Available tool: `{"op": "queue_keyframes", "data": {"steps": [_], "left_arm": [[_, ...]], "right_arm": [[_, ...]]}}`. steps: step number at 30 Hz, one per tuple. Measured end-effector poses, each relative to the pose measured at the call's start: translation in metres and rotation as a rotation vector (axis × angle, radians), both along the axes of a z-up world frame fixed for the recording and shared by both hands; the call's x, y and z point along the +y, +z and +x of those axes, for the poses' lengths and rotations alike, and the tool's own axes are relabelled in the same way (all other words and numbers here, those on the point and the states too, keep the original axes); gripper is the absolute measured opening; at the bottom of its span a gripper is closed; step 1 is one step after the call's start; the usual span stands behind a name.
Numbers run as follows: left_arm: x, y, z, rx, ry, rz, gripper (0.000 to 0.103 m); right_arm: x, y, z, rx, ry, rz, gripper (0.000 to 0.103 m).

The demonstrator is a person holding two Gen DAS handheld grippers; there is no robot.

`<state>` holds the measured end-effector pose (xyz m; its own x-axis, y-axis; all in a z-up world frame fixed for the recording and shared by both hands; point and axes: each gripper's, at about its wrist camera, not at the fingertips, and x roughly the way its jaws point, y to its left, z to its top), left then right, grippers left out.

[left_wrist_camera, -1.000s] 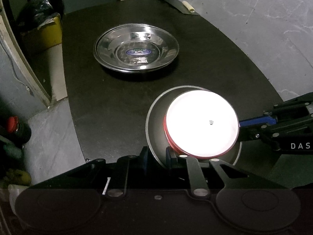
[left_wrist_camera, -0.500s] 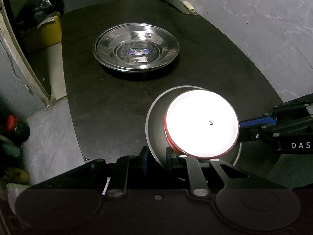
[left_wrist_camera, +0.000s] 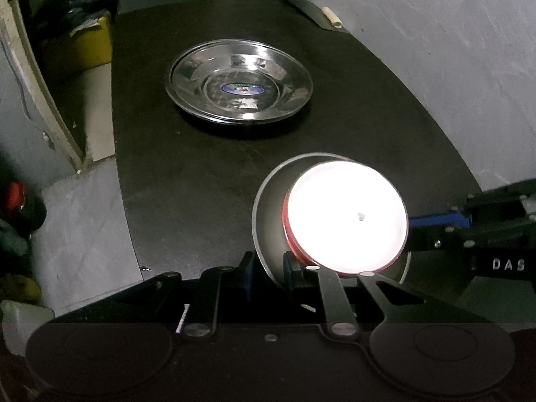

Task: Organize plates and bowls
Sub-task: 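Lift the bowl stack with both tools and carry it toward the blue-labelled steel plate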

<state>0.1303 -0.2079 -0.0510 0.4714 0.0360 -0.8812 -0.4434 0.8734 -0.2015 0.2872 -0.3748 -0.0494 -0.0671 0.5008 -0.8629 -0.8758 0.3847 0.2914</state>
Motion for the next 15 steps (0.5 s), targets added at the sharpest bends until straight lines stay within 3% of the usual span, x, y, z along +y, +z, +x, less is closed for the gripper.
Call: {"op": "queue_keyframes", "data": {"steps": [15], "left_arm": [[0.0004, 0.0003, 0.002, -0.002, 0.019, -0.005, 0.016]], "right_arm": [[-0.0032, 0.0021, 0.0016, 0.01, -0.02, 0.018, 0.018]]}}
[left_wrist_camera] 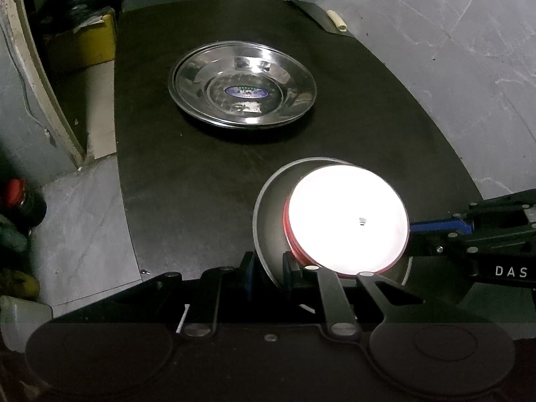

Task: Organize plates and bowls
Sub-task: 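Lift the bowl stack with both tools and carry it toward the blue-labelled steel plate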

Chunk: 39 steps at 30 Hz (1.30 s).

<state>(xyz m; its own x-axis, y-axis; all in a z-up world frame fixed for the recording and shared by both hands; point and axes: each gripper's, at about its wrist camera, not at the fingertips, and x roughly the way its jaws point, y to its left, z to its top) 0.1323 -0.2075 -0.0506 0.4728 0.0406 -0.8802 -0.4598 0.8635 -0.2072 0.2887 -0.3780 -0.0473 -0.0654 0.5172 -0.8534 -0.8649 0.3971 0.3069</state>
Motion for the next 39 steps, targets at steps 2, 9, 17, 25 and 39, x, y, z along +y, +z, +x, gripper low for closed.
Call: {"op": "queue_keyframes", "data": {"steps": [2, 9, 17, 25, 39], "left_arm": [[0.001, -0.001, 0.0, 0.004, 0.002, -0.003, 0.016], [0.002, -0.003, 0.004, 0.012, 0.006, 0.007, 0.016], [0.003, -0.004, 0.004, 0.009, 0.018, -0.003, 0.015], [0.004, -0.004, 0.003, 0.002, 0.03, -0.011, 0.015], [0.009, 0.006, 0.005, -0.041, 0.057, -0.004, 0.014]], "right_arm": [[0.001, -0.001, 0.0, 0.0, -0.001, -0.002, 0.018], [0.006, -0.002, 0.001, 0.007, -0.002, -0.012, 0.022], [0.012, -0.012, 0.005, 0.046, -0.022, -0.022, 0.025], [0.01, -0.011, 0.004, 0.042, -0.023, -0.013, 0.024], [0.011, -0.005, 0.007, 0.04, -0.034, 0.014, 0.024]]}}
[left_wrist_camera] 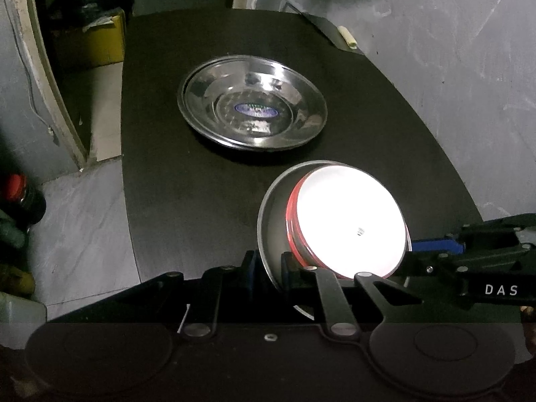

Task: Organize plates and bowls
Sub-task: 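Lift the bowl stack with both tools and carry it toward the blue-labelled steel plate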

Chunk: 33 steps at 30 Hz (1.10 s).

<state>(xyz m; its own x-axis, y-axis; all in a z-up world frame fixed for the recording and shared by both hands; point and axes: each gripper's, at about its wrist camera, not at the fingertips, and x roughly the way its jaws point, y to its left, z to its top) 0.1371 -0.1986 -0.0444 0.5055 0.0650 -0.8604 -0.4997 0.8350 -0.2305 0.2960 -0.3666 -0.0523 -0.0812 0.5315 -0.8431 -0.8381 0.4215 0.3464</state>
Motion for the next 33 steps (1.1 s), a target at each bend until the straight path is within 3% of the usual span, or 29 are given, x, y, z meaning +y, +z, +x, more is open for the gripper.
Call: {"op": "queue_keyframes", "data": {"steps": [33], "left_arm": [[0.029, 0.023, 0.024, -0.064, -0.013, 0.044, 0.013]], "right_arm": [[0.019, 0.021, 0.024, -0.005, -0.041, 0.068, 0.024]]}}
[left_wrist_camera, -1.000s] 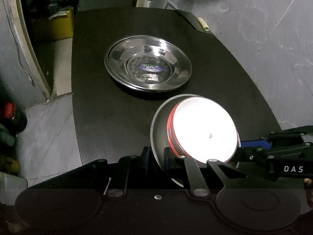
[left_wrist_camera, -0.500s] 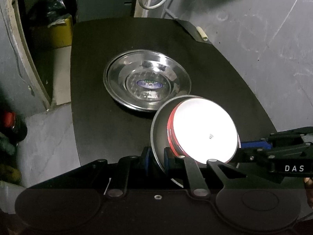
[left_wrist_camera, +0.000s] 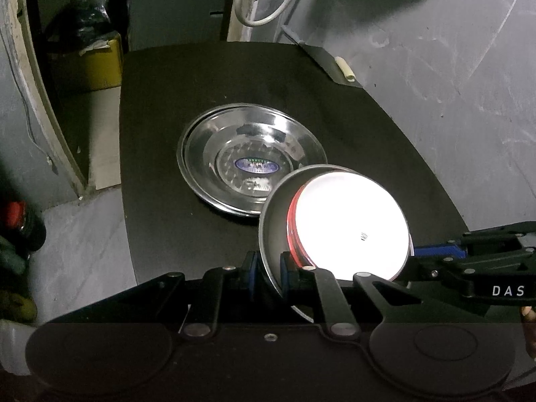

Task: Organize plates and bowls
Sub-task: 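Lift the bowl stack with both tools and carry it toward the blue-labelled steel plate, then lower the bowl stack with both tools onto the blue-labelled steel plate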

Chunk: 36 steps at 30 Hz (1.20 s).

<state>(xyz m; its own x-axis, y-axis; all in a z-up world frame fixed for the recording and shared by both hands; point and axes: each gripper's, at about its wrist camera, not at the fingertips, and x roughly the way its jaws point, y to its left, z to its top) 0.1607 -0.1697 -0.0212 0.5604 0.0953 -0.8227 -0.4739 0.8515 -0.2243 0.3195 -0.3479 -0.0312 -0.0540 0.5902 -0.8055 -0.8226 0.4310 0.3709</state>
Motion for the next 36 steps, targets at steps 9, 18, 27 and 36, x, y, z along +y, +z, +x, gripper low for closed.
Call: {"op": "queue_keyframes", "data": {"steps": [9, 18, 27, 36], "left_arm": [[0.009, 0.004, 0.006, -0.015, 0.001, 0.004, 0.013], [0.027, 0.008, 0.013, -0.036, 0.021, -0.001, 0.012], [0.043, 0.013, 0.025, -0.05, 0.041, 0.011, 0.012], [0.056, 0.01, 0.038, -0.043, 0.037, 0.011, 0.012]], "right_arm": [[0.006, 0.006, 0.005, -0.01, -0.005, 0.009, 0.024], [0.016, 0.01, 0.012, -0.012, -0.019, 0.034, 0.024], [0.032, 0.014, 0.021, -0.024, -0.014, 0.051, 0.024], [0.045, 0.01, 0.031, -0.02, -0.023, 0.047, 0.024]]}}
